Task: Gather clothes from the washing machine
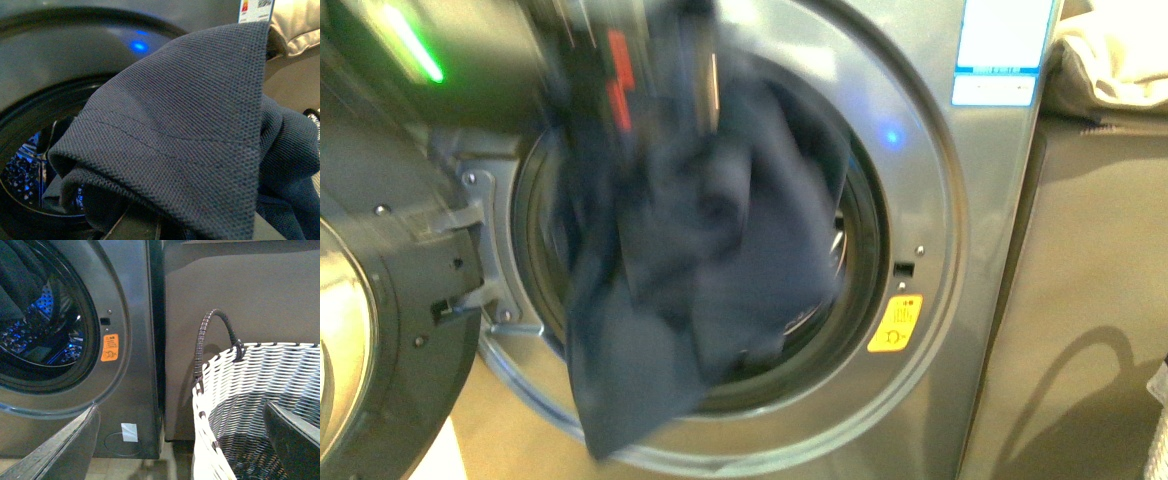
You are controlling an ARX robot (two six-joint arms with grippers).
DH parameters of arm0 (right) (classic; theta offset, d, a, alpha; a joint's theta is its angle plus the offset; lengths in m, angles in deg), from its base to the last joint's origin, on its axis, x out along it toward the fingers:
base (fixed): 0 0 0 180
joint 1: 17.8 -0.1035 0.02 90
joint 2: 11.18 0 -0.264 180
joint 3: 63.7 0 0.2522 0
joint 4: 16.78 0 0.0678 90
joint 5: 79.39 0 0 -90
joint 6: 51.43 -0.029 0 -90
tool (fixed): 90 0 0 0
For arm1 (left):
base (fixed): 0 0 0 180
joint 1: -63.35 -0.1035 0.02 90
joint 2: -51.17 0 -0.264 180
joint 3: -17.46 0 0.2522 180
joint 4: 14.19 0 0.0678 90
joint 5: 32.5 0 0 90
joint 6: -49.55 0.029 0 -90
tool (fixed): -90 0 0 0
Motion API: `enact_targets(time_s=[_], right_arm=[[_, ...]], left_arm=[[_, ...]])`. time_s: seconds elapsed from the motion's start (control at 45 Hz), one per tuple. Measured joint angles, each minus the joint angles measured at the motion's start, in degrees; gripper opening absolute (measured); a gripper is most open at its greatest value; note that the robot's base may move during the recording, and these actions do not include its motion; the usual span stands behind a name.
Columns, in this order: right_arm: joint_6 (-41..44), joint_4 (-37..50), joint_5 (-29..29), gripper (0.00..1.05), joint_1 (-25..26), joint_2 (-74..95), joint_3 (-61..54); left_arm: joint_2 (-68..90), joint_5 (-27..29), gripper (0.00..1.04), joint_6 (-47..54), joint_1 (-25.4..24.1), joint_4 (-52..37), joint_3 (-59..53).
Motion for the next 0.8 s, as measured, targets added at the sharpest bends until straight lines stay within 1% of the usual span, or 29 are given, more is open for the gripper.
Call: enact_targets(time_s=[0.2,0.311,0.489,0.601,0.734,0.801], right_arm=[[0.0,0.0,0.0,0.97,0.0,0.0,0.0],[0.0,0.0,0.0,0.97,0.0,0.0,0.0],[0.0,0.0,0.0,0.97,0.0,0.0,0.0],[0.0,0.0,0.0,0.97,0.0,0.0,0.0],[0.0,0.0,0.0,0.97,0.0,0.0,0.0],[0.0,0.0,0.0,0.97,0.0,0.0,0.0]], left_arm=[[-0.7,0.0,0.15,0.0,3.2,3.8,5.2],[0.2,0.2,0.15,0.0,5.1,5.7,10.6],[1.6,-1.3,0.15,-0.5,8.0,8.0,17.7],[4.7,-1.4,0.15,-0.2,9.8,9.9,24.7],[9.5,-2.8,0.15,0.9,10.2,12.8,32.7],[11.9,-4.3,0.15,1.6,9.6,14.5,36.4]])
